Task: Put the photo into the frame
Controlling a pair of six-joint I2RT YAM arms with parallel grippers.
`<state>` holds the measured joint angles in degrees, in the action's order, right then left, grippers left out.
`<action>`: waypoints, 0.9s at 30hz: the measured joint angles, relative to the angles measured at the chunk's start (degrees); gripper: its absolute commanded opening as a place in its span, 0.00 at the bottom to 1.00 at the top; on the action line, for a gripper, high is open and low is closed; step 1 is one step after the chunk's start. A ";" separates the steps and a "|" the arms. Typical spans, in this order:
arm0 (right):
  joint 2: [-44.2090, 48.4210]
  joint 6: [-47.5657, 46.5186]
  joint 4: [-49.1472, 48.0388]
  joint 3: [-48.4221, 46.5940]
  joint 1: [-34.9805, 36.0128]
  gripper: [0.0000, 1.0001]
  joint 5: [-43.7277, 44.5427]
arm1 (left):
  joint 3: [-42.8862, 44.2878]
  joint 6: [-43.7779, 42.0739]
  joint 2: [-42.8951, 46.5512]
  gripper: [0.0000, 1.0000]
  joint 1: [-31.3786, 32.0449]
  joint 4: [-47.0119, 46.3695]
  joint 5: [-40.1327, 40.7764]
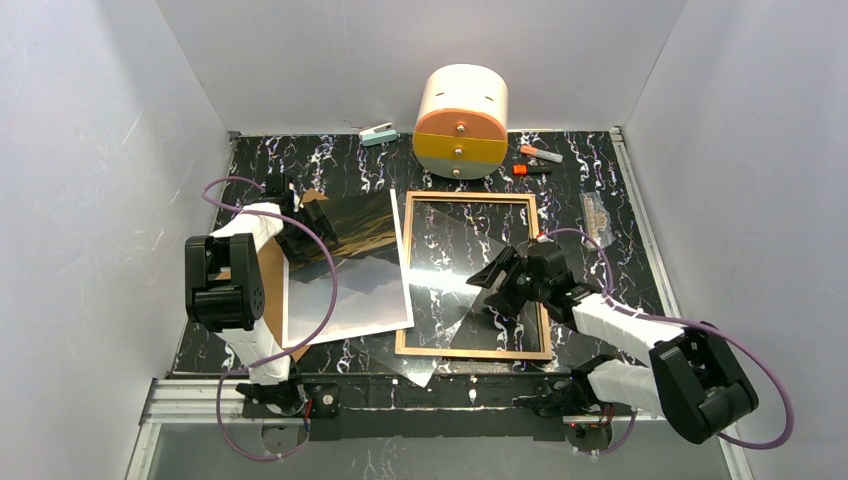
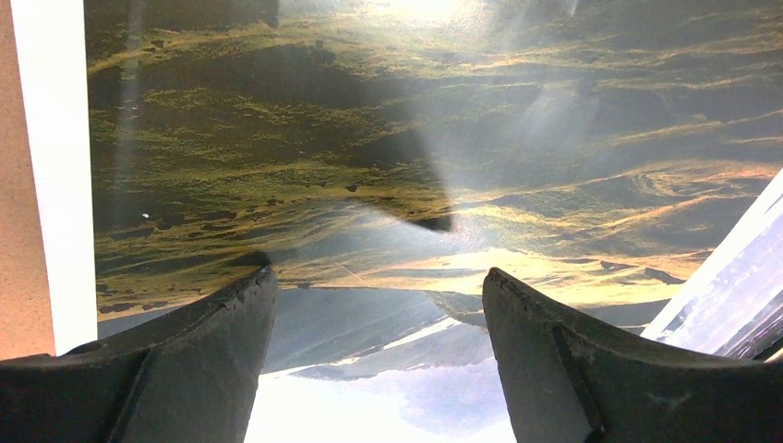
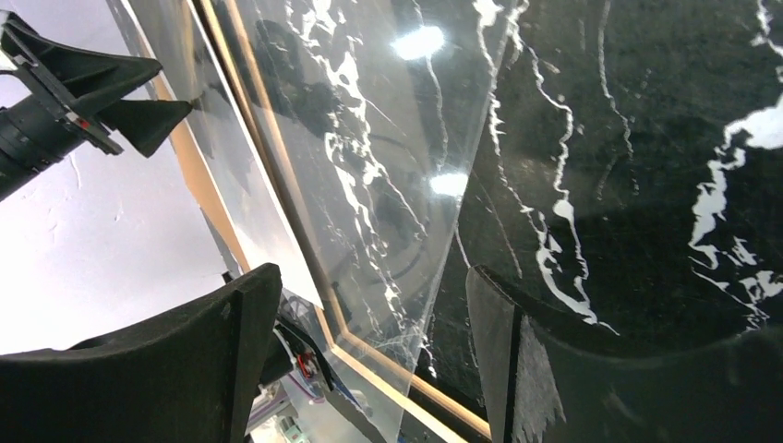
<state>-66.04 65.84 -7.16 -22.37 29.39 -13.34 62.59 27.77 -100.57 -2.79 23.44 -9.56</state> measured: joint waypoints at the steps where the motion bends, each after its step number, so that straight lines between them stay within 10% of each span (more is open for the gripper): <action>1: -0.17 0.15 -0.31 0.42 0.00 0.82 -0.13 | 0.00 0.00 0.00 0.80 0.00 0.02 0.00; 27: -21.33 9.16 -47.78 6.93 1.90 0.68 -14.97 | 0.02 0.17 0.00 0.79 0.00 0.07 0.13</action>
<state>-87.37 75.00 -54.94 -15.44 31.29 -28.32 62.61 27.94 -100.57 -2.79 23.51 -9.43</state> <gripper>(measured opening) 0.734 0.794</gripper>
